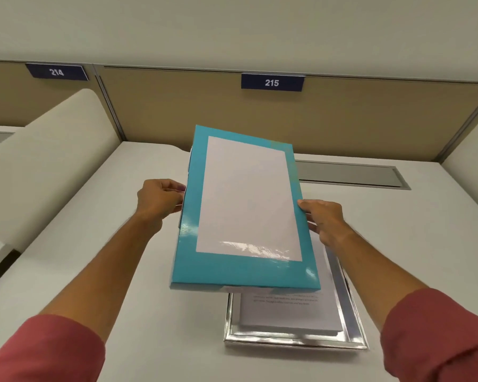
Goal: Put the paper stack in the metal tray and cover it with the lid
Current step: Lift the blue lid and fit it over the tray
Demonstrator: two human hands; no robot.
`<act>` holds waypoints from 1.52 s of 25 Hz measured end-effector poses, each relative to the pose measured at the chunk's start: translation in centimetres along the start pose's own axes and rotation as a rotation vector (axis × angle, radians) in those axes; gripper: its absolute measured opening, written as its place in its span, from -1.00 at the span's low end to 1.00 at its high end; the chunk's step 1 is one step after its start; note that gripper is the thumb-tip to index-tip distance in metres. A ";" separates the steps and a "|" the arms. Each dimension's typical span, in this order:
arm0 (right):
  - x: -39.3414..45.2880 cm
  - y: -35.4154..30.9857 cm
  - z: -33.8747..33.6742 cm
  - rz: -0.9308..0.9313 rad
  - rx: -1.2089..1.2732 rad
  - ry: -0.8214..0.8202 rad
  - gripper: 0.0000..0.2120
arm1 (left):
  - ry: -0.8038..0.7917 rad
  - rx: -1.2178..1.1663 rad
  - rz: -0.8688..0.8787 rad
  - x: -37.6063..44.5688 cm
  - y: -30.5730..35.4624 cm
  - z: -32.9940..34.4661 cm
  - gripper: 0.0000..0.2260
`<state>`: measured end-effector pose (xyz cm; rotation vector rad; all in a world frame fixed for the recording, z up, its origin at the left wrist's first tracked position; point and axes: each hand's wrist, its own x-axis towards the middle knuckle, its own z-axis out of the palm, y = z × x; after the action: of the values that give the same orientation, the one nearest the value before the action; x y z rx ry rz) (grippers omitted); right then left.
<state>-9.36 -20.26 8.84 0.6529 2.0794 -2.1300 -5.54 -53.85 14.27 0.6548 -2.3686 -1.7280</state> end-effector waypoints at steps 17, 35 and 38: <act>-1.1 3.9 -9.4 -0.015 -0.233 0.227 -0.79 | -0.072 0.147 -0.086 -4.7 -3.8 9.1 -0.80; -2.5 7.4 -11.3 0.001 -0.370 0.133 -0.71 | 0.026 0.310 -0.139 -7.8 -7.8 11.8 -0.87; -2.3 7.6 -11.3 0.003 -0.376 0.135 -0.72 | 0.030 0.321 -0.147 -7.5 -8.0 12.1 -0.86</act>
<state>-1.95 -10.30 2.84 0.7609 2.4528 -1.6617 -1.08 -42.12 3.88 0.9131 -2.6628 -1.3827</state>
